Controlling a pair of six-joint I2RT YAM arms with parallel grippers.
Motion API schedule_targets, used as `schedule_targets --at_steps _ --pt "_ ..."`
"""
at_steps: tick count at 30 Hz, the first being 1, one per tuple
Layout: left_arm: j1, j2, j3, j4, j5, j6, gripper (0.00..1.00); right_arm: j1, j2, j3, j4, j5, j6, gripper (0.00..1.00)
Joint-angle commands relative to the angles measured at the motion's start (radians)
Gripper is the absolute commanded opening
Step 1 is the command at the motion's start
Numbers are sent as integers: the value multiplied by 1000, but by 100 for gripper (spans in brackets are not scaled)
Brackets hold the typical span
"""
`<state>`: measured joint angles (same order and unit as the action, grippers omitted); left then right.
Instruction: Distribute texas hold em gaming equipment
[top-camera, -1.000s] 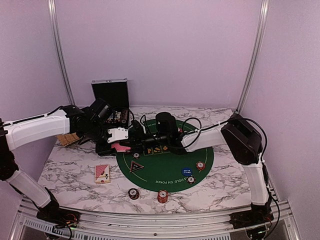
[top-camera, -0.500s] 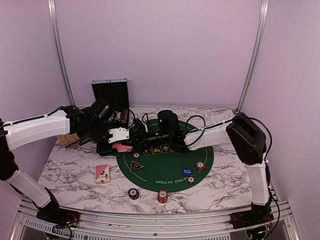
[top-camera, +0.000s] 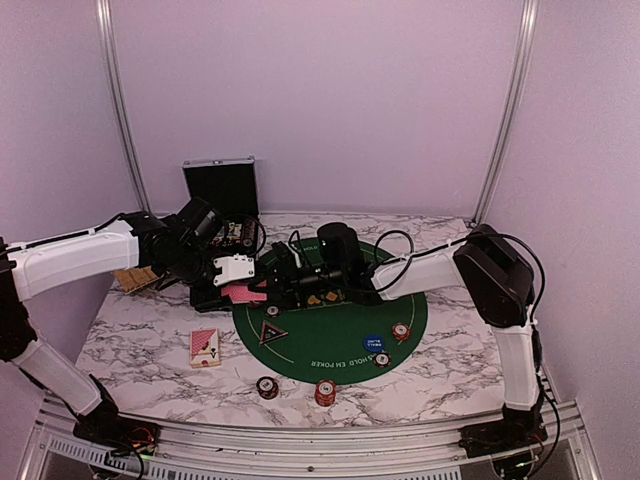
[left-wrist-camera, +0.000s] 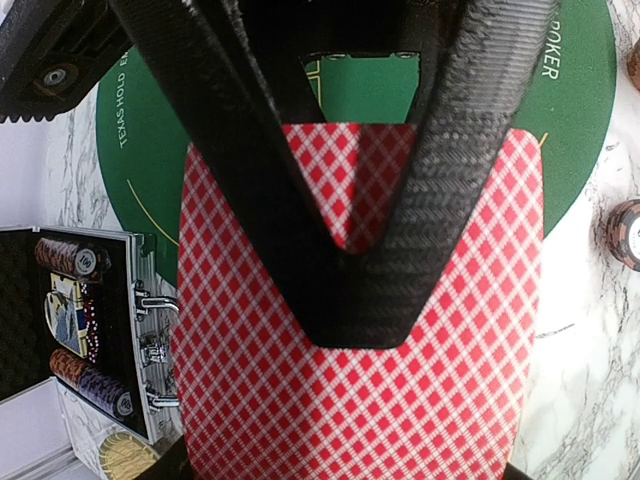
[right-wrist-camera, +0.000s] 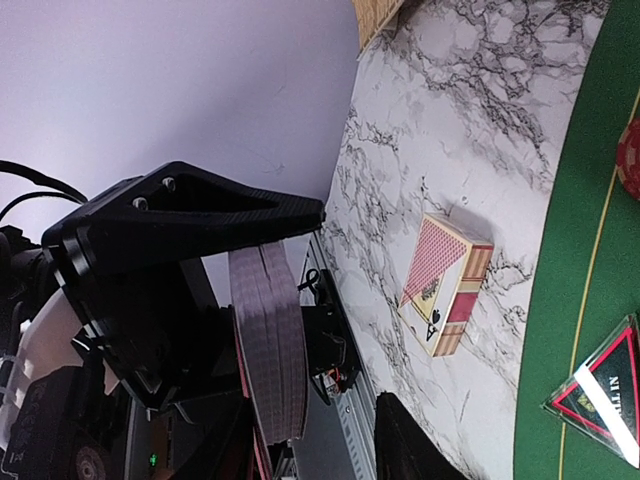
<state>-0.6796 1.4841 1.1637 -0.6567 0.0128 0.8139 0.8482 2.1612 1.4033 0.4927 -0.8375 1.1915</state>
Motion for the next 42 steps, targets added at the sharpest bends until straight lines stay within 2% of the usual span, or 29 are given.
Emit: schedule_targets --at_steps 1,7,14,18,21,30,37,42 --pt "5 -37 1 -3 1 -15 5 -5 -12 -4 -12 -5 -4 37" --pt "6 -37 -8 -1 -7 -14 4 -9 -35 -18 -17 -4 -15 18" --pt "12 -42 -20 -2 -8 -19 2 -20 -58 -46 -20 -10 -21 14" --pt "17 -45 -30 -3 -8 -19 1 -29 -80 -59 -11 -14 -18 0" --pt "20 -51 -42 -2 -7 -14 0 -48 -107 -76 1 -19 -8 0" --pt "31 -86 -69 -8 -31 -20 0 -179 -131 -82 -105 -31 -99 0" --pt "31 -105 -71 -34 -17 -40 0 -235 11 77 -279 -1 -226 0" --pt "31 -100 -56 -48 -17 -53 0 -238 155 232 -325 22 -233 0"
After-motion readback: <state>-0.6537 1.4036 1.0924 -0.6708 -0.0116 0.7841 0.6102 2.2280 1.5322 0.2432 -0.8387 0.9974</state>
